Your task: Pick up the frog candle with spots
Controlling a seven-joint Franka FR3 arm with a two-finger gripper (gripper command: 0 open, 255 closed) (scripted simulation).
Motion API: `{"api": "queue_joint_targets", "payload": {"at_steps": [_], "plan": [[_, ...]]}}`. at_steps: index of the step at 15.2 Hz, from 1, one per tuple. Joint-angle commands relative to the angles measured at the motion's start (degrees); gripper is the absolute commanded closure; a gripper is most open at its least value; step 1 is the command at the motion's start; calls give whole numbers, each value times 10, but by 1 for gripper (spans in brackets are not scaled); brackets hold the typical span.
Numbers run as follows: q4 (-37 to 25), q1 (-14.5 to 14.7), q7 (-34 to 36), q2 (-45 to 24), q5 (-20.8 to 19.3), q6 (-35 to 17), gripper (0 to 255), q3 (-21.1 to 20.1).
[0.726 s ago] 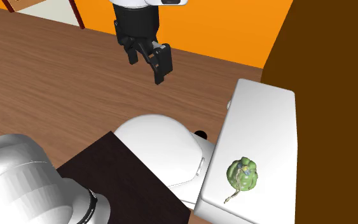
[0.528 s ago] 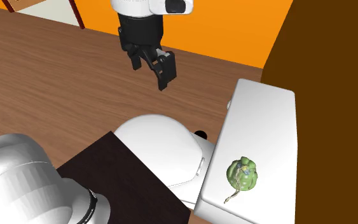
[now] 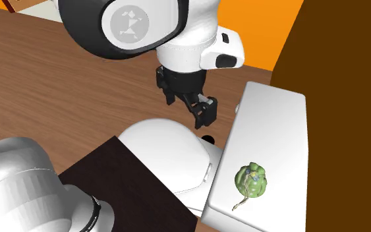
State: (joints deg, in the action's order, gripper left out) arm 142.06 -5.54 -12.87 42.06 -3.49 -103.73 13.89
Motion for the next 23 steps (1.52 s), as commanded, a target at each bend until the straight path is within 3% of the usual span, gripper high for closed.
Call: {"api": "queue_joint_targets", "payload": {"at_steps": [1, 10, 17, 23], "plan": [[9, -12, -23, -3, -15, -16, 0, 23], [15, -44, -127, -89, -59, -127, 0, 138], [-19, -39, -223, -195, -46, -214, 0, 239], [9, -32, -237, -223, -36, -266, 0, 255]]}}
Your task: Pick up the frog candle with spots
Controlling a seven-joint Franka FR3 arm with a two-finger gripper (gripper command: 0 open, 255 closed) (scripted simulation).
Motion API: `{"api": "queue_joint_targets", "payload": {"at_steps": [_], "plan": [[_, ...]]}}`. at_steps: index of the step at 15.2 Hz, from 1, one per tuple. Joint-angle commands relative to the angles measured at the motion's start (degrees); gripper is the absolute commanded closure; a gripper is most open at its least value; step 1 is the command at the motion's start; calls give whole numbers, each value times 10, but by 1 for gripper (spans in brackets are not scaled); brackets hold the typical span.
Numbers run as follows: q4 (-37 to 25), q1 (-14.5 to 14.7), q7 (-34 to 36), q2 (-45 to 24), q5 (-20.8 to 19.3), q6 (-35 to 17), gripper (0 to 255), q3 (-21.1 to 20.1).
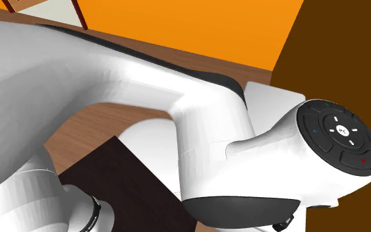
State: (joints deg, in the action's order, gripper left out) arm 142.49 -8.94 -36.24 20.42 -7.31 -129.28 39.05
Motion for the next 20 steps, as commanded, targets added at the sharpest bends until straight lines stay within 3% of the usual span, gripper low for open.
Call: {"api": "queue_joint_targets", "payload": {"at_steps": [1, 4, 5, 14, 20], "plan": [[8, 3, -6, -11, 5, -19, 0, 7], [11, 4, -8, -14, 7, -24, 0, 8], [11, 4, -7, -14, 6, -24, 255, 8], [11, 4, -8, -14, 7, -24, 255, 8], [-15, -4, 8, 15, -6, 28, 255, -9]]}}
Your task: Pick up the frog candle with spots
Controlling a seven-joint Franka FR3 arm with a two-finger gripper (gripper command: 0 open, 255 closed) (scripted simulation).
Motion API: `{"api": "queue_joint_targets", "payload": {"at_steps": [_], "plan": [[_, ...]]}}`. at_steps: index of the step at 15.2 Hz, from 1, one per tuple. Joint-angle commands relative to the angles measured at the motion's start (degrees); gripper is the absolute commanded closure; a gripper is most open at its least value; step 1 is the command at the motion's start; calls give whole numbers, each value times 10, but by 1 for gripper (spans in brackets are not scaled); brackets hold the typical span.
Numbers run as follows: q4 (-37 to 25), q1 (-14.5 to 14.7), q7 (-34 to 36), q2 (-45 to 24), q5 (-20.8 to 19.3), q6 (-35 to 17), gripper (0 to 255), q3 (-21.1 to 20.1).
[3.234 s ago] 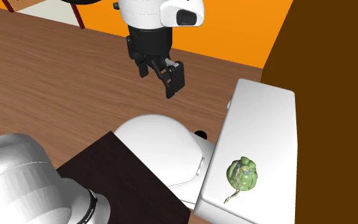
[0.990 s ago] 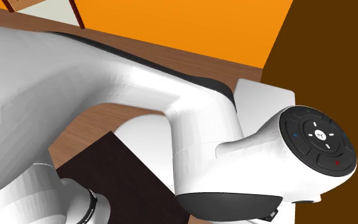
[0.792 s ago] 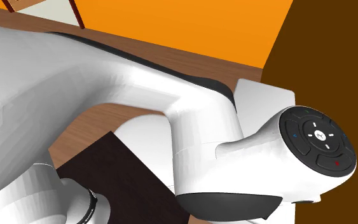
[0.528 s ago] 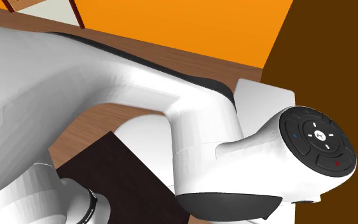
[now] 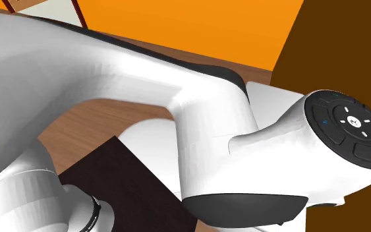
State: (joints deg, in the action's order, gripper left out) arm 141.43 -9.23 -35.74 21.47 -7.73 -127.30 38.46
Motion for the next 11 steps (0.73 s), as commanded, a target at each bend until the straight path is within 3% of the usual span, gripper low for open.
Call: {"api": "queue_joint_targets", "payload": {"at_steps": [1, 11], "plan": [[-9, -2, 5, 8, -3, 17, 255, -6], [-52, -7, 18, 35, -8, 85, 255, -25]]}}
